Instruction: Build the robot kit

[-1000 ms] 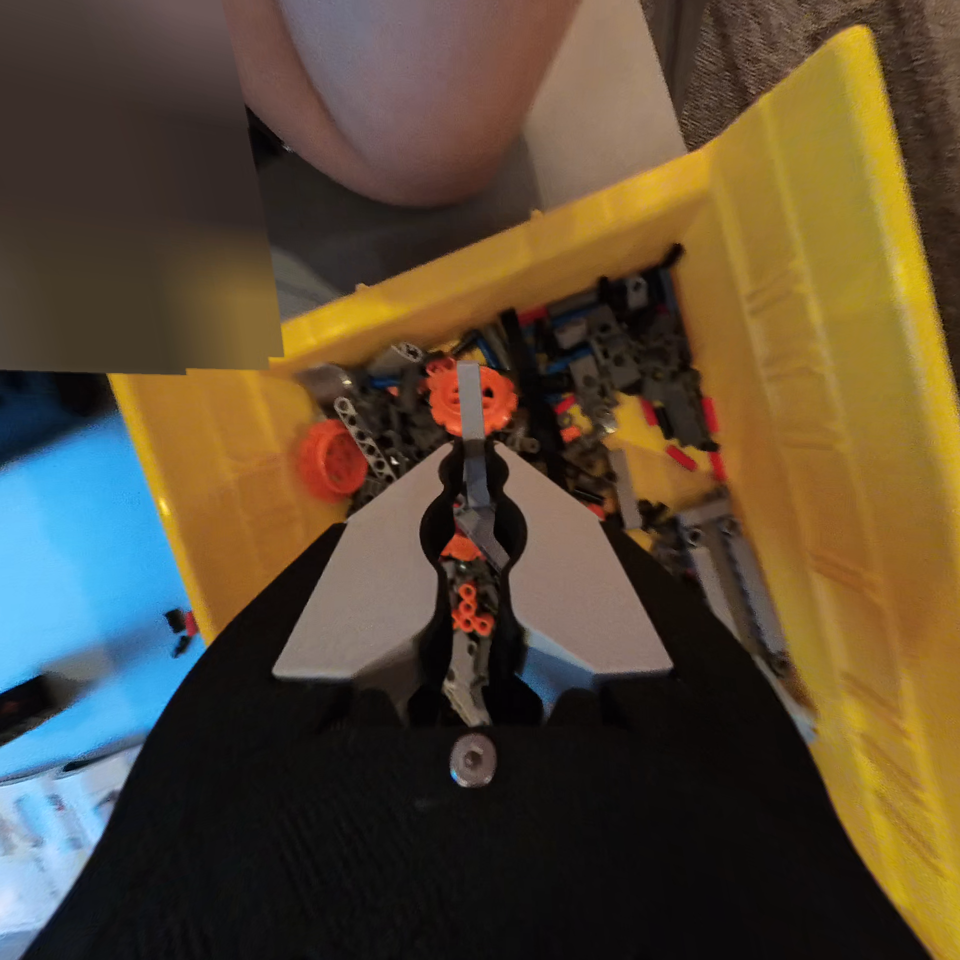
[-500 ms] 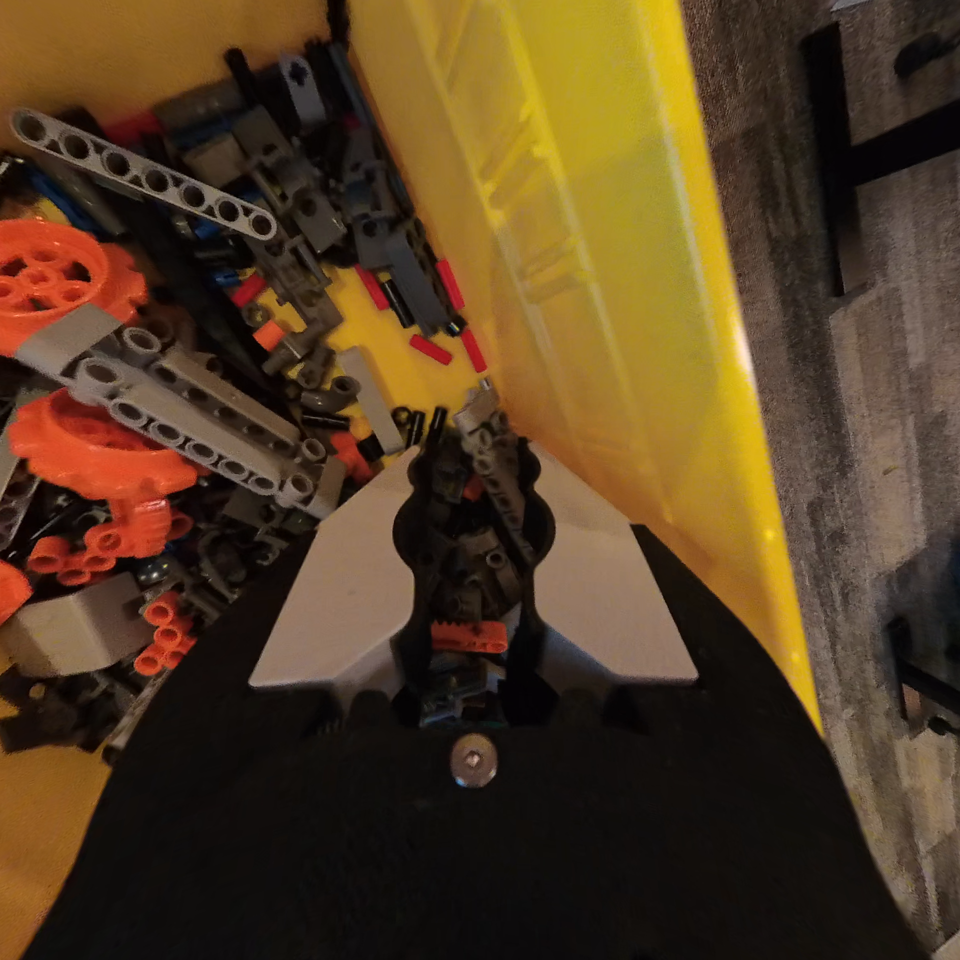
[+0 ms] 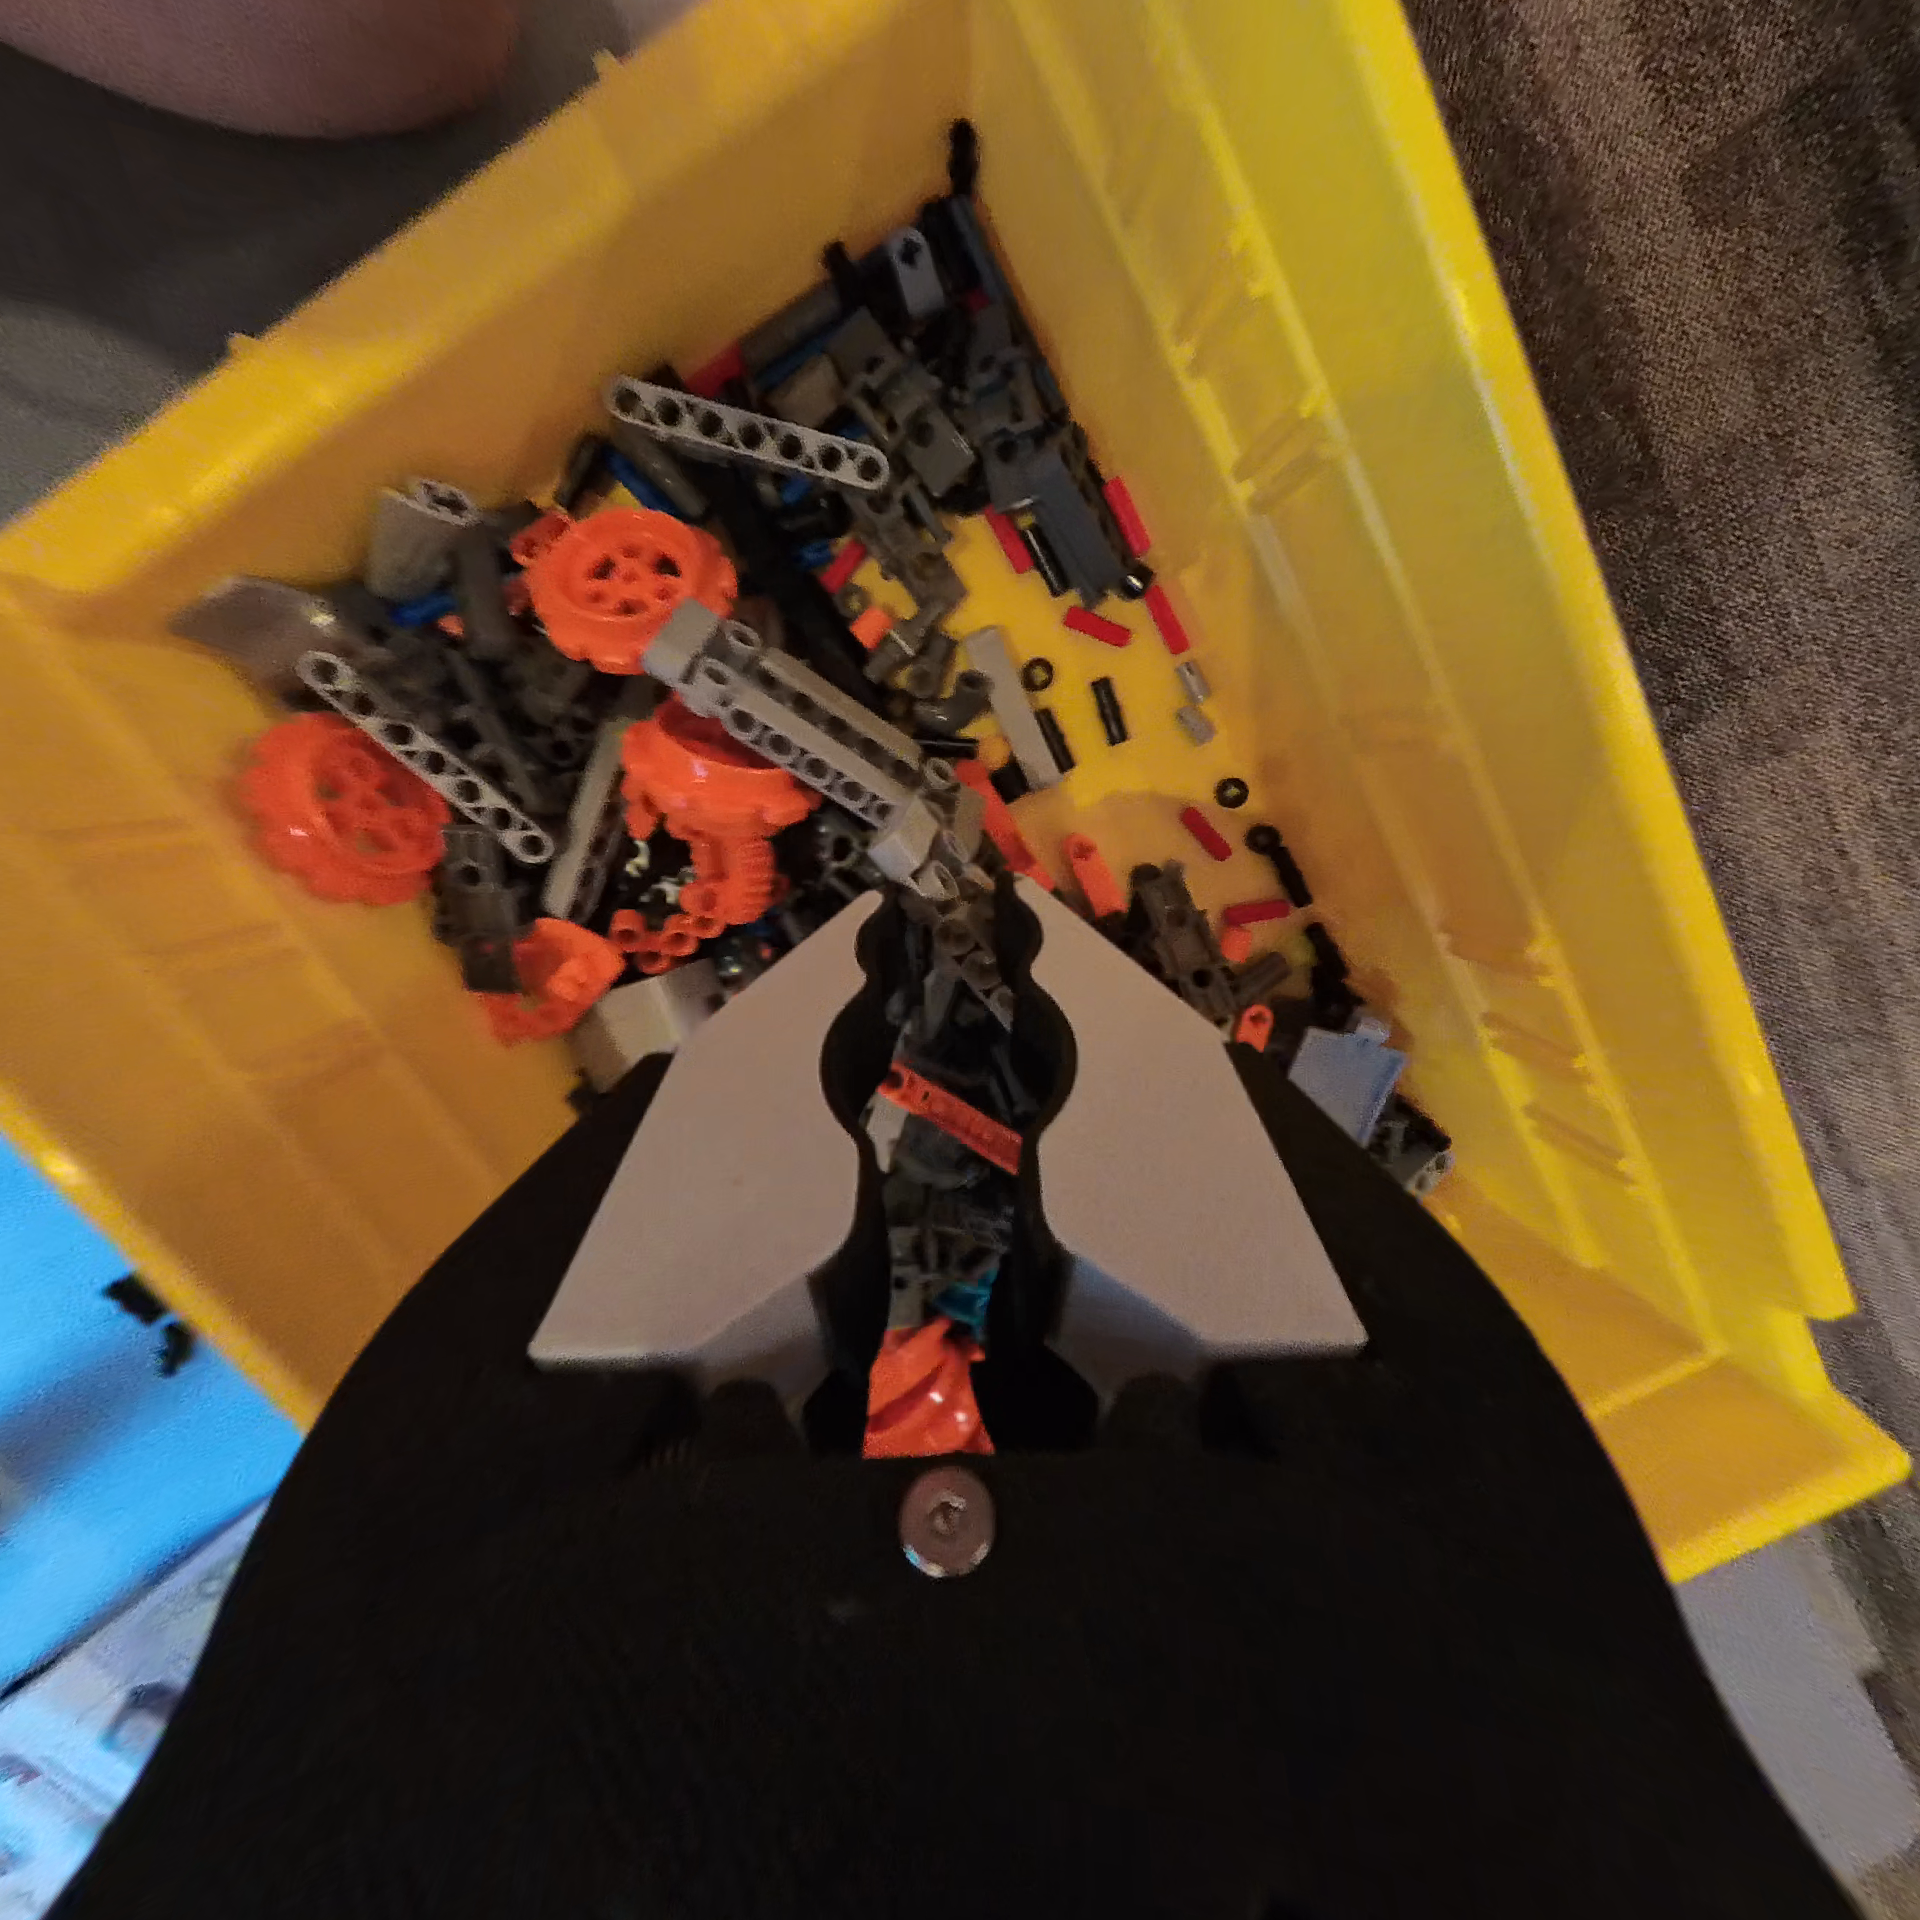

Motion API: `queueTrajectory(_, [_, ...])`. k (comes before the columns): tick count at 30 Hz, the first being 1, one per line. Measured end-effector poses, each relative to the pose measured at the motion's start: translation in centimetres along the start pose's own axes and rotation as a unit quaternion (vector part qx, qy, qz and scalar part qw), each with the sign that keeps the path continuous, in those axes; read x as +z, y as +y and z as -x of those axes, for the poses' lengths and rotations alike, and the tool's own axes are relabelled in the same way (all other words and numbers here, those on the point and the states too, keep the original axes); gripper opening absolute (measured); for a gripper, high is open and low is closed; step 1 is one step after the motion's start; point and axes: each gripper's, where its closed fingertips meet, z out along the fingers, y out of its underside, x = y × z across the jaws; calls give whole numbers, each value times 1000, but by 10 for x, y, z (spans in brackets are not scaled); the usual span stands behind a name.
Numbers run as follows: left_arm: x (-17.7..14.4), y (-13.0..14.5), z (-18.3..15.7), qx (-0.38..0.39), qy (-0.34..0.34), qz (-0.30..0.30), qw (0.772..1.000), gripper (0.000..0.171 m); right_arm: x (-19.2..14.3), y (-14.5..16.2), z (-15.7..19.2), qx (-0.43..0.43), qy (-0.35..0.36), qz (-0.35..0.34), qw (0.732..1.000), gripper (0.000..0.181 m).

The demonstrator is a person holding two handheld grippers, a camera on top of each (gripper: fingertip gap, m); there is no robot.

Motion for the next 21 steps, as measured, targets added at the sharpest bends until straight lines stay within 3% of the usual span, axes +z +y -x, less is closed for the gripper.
queueTrajectory(6, [0, 0, -1, 0, 1, 1, 1000, 31, -16, -12, 35, 48, -46, -40, 997, 16])
queueTrajectory(14, [0, -1, -1, -2, 2, -1, 1000, 31, -9, -44, 89, 133, -156, -103, 973, 16])
queueTrajectory(19, [1, 2, -2, 2, 2, 4, 1000, 30, -2, -45, 93, 127, -170, -100, 972, 30])
queueTrajectory(21, [1, 1, -2, 1, 2, 3, 1000, 30, -9, -39, 77, 123, -145, -105, 976, 31])
